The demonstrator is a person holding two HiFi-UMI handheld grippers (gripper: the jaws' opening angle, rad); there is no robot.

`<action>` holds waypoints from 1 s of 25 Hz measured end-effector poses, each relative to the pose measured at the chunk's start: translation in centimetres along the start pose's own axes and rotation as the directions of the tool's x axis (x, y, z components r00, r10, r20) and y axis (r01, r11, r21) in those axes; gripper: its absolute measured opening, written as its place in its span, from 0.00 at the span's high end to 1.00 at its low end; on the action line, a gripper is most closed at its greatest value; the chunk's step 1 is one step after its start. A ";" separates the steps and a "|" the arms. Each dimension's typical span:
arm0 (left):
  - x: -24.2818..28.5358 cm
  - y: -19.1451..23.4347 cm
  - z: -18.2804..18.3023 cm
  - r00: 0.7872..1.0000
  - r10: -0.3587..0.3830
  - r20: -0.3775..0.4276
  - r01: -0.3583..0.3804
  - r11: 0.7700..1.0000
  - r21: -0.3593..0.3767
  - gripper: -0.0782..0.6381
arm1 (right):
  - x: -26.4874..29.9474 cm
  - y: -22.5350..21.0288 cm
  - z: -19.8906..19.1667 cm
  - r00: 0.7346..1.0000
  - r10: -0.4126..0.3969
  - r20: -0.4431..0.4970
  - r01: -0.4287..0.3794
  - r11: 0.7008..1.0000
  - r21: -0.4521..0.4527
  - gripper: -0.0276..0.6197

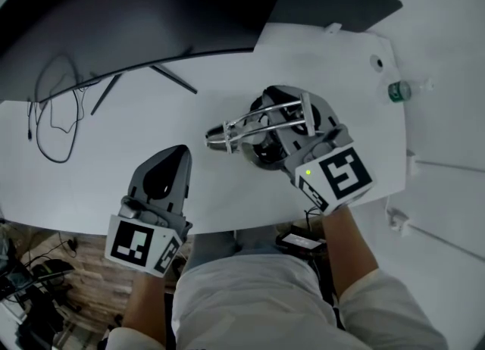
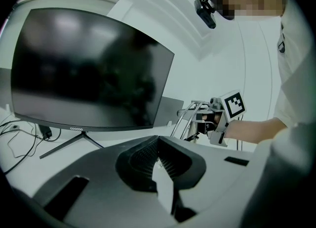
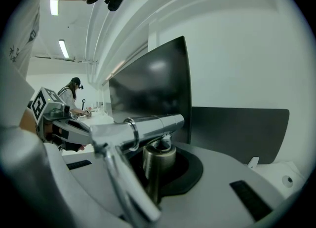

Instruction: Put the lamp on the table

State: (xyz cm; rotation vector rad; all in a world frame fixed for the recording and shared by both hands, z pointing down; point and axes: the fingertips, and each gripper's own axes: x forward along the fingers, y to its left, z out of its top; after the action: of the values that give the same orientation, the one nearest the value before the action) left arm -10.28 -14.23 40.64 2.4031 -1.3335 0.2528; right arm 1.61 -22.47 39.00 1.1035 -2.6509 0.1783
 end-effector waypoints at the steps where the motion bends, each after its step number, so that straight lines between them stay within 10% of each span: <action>1: 0.0 0.0 0.0 1.000 0.000 0.000 0.000 1.000 0.002 0.89 | 0.1 -0.1 -0.1 1.000 0.000 -0.002 0.000 1.000 0.001 0.89; 25: 0.0 1.7 -1.1 0.999 0.007 -0.032 -0.007 1.000 -0.012 0.89 | 2.1 -0.2 -2.2 1.000 0.009 -0.012 -0.009 1.000 -0.005 0.89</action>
State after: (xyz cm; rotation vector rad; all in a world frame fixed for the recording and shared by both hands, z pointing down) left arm -11.70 -14.58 42.03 2.3748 -1.3258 0.2831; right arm 0.78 -23.60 41.68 1.0853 -2.6450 0.1800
